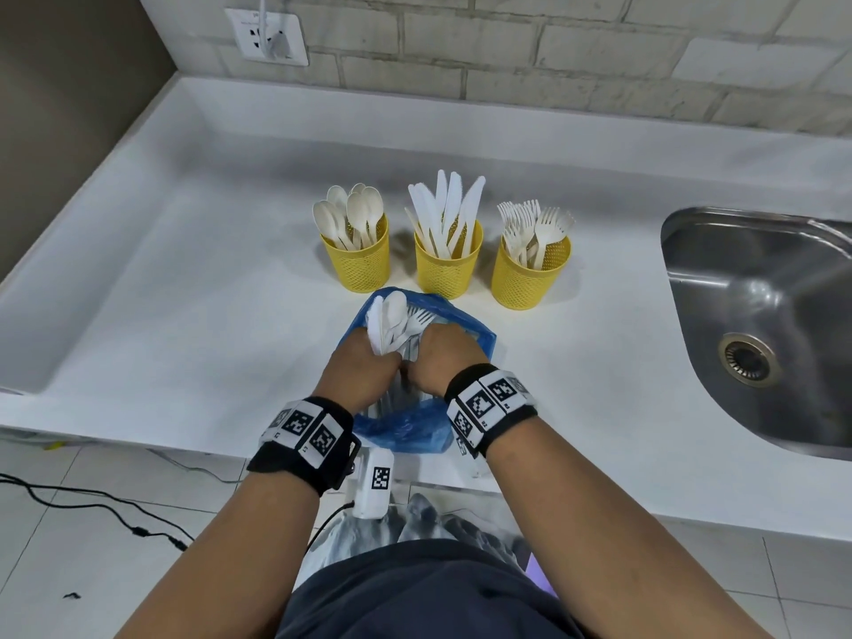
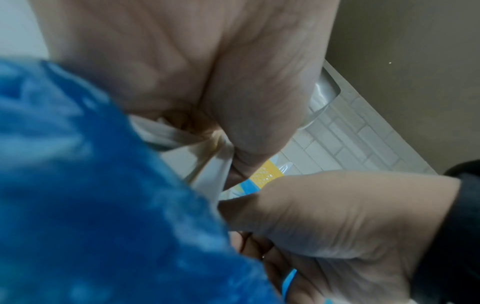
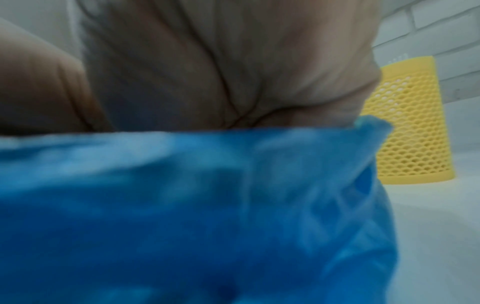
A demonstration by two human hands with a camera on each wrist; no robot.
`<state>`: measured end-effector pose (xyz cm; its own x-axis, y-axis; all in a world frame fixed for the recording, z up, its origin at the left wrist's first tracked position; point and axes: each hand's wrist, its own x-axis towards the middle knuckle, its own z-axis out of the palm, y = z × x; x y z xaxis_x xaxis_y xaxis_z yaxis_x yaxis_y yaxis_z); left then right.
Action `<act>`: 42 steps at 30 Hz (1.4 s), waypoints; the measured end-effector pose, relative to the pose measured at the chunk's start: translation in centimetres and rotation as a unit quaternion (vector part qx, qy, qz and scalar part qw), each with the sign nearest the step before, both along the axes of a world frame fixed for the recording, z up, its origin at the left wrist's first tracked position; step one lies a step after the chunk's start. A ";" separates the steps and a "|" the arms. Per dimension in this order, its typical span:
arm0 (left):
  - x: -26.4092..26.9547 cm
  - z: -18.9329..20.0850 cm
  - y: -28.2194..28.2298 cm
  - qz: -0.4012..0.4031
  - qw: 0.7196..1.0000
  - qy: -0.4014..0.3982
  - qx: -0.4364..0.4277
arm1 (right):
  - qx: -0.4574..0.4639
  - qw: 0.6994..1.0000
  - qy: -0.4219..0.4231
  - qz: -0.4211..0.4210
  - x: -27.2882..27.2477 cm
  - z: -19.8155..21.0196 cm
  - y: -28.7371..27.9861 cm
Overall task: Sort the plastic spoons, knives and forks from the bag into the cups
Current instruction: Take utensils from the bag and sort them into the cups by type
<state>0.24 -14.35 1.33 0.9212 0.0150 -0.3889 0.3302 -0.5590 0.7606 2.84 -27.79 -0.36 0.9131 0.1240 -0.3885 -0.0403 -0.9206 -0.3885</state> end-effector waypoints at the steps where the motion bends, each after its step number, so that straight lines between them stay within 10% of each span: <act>1: 0.1 0.0 0.0 0.000 1.000 0.001 -0.003 | 0.004 1.000 0.000 -0.002 0.0 0.2 0.1; 18: 0.4 -1.1 -1.0 0.061 0.998 -0.001 -0.020 | 0.223 0.940 0.124 -0.225 -1.0 2.3 -2.8; 34: 0.7 0.1 -1.1 -0.051 0.997 0.052 -0.041 | 0.346 0.907 0.151 -0.185 -2.1 1.8 -3.1; 42: 0.7 -0.1 -1.7 -0.065 0.993 0.079 -0.053 | 0.273 0.948 0.122 -0.112 -2.2 2.7 -2.7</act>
